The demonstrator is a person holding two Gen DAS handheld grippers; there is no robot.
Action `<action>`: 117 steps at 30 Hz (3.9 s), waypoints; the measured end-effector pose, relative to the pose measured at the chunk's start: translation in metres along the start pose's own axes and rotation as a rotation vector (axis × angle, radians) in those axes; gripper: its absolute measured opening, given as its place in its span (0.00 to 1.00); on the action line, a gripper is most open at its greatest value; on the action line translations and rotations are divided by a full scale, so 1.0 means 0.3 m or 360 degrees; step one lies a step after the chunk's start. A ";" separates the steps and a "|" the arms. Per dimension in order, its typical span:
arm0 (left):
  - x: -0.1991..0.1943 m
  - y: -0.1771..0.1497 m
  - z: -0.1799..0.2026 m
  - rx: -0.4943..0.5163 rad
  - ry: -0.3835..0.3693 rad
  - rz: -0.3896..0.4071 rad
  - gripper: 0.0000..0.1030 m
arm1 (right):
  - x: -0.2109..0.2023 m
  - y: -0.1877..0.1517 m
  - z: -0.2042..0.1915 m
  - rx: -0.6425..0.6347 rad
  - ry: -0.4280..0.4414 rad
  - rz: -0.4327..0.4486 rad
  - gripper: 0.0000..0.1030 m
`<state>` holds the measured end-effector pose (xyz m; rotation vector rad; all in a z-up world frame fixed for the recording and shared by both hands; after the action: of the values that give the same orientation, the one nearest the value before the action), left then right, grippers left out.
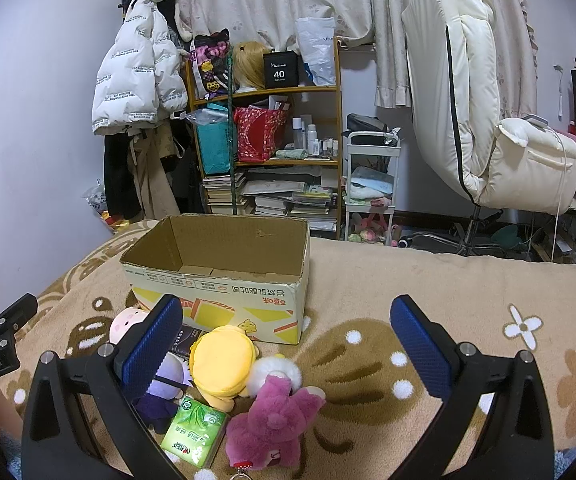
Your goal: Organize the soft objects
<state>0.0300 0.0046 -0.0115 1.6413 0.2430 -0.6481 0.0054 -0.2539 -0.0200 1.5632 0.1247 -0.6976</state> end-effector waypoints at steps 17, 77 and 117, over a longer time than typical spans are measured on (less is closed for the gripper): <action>-0.002 0.000 0.000 0.0003 -0.0002 0.0001 0.99 | -0.008 0.008 -0.004 0.0001 0.0003 -0.0011 1.00; 0.529 -0.122 0.044 -0.0136 -0.0139 -0.0728 0.99 | 0.397 -0.283 -0.052 0.0035 0.0114 -0.1044 1.00; 0.359 -0.113 0.050 -0.0210 -0.0166 -0.0573 0.42 | 0.272 -0.220 -0.186 -0.0096 0.0298 -0.0737 0.50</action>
<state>0.0968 -0.0255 -0.0989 1.4436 0.5013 -0.9661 0.0592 -0.2193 -0.1203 1.5530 0.6570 -0.8935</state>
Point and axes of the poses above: each gripper's, at about its wrist camera, not at the fingertips, and x roughly the way its jaws point, z to its right, y to its top, the point moved 4 cm from there along x, roughly the way its jaws point, and after that the axes turned 13 degrees about -y, right-handed, at the moved point
